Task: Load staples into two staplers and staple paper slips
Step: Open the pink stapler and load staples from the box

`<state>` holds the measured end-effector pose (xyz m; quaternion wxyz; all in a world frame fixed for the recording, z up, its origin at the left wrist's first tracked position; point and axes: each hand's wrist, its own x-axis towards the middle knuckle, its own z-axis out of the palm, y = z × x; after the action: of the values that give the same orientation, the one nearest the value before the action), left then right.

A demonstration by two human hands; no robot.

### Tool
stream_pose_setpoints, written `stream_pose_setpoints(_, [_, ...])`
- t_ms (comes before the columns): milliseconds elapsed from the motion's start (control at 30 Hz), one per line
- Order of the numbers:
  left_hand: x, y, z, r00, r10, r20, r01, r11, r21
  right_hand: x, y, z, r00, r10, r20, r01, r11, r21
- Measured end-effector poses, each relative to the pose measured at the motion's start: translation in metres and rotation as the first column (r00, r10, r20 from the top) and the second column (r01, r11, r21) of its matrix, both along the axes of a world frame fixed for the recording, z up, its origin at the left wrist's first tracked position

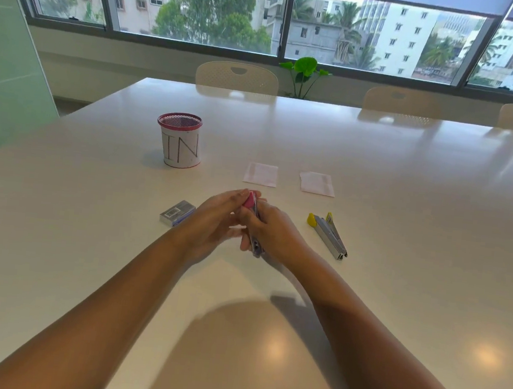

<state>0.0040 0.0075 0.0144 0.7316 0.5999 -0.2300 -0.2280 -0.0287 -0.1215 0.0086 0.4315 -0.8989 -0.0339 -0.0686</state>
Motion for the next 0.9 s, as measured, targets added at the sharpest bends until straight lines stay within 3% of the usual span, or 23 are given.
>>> stream_pose_setpoints(200, [0.008, -0.001, -0.005, 0.998, 0.068, 0.004, -0.068, 0.997, -0.024, 0.002, 0.001, -0.003, 0.999, -0.036, 0.017, 0.038, 0.993, -0.112])
stream_pose_setpoints(467, [0.008, -0.005, -0.007, 0.993, 0.100, -0.062, -0.104, 0.992, -0.074, 0.002, -0.001, 0.000, 0.997, -0.071, -0.024, 0.071, 0.997, -0.014])
stream_pose_setpoints(900, [0.014, -0.009, -0.010, 0.944, 0.235, -0.231, -0.250, 0.968, -0.038, 0.000, -0.019, 0.006, 0.934, -0.356, -0.017, 0.348, 0.920, -0.179])
